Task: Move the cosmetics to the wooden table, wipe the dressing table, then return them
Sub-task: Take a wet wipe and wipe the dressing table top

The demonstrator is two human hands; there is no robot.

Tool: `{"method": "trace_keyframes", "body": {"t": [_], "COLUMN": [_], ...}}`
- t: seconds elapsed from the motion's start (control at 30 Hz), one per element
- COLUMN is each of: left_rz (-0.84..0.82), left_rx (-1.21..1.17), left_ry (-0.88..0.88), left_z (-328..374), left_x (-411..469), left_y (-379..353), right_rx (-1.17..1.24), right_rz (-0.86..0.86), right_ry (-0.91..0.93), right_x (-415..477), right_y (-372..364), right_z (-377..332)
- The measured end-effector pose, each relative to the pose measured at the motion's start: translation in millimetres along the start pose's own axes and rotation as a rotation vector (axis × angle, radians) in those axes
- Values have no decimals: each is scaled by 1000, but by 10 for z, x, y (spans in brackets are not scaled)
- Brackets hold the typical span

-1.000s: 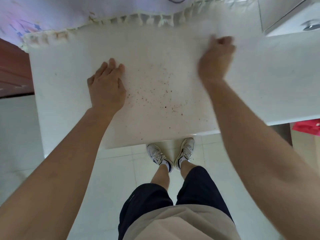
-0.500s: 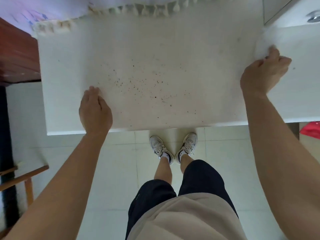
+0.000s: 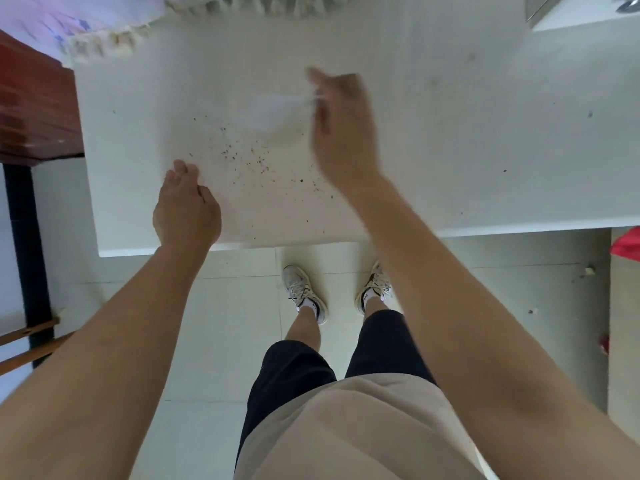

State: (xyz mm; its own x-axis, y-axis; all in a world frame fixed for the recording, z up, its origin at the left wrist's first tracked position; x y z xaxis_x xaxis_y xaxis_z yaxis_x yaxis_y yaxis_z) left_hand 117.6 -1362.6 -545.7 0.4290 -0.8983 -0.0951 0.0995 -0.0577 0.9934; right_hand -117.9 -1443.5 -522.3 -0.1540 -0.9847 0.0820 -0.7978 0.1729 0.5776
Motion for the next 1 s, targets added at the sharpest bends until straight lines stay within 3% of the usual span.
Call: {"method": "trace_keyframes", "body": {"t": [0.1, 0.17, 0.27, 0.33, 0.5, 0.57, 0.63, 0.7, 0.8, 0.87, 0.93, 1.0], "left_rz": [10, 10, 17, 14, -2, 4, 5, 6, -4, 4, 19, 38], "left_rx": [25, 36, 54, 53, 35, 12, -7, -17, -35, -66, -145, -273], "left_ry": [4, -34, -138, -216, -301, -339, -385, -445, -492, -512, -528, -533], "left_z": [18, -22, -120, -183, -318, -382, -432, -487, -575, -624, -678, -779], "left_x": [-44, -66, -81, -85, -39, 16, 73, 118, 137, 144, 182, 226], "left_y": [-32, -46, -55, -64, -83, -71, -55, -44, -19, -2, 13, 22], "right_rx": [-155, -330, -655, -720, -572, -385, -185, -160, -327, -470, -664, -809], "right_rz": [337, 455, 398, 361, 78, 0, 101, 322, 591, 647, 519, 392], "right_ry": [-192, -336, -470, -490, -204, -112, -70, -72, -228, -480, -695, -671], "right_x": [-36, -187, -557, -799, -1051, -1042, -976, -943, -957, -1035, -1158, -1247], "right_y": [700, 1056, 1119, 866, -345, -613, -532, -237, 280, 545, 555, 280], "right_z": [653, 982, 1119, 943, 12, -280, -366, -285, 116, 420, 587, 496]}}
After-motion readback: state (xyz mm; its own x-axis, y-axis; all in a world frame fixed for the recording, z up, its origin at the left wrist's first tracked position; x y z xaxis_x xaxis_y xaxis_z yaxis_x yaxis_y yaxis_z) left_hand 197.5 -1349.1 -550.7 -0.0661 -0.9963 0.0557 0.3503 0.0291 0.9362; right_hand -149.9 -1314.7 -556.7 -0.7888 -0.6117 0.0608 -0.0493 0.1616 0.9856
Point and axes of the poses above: each hand's wrist, its own x-axis towards the middle knuckle, its own y-axis out of the back of the hand, z = x × y, the point moved 1 cm from there along x, towards the middle knuckle, and after that the axes turned 11 degrees about z, right-handed, at the moved point
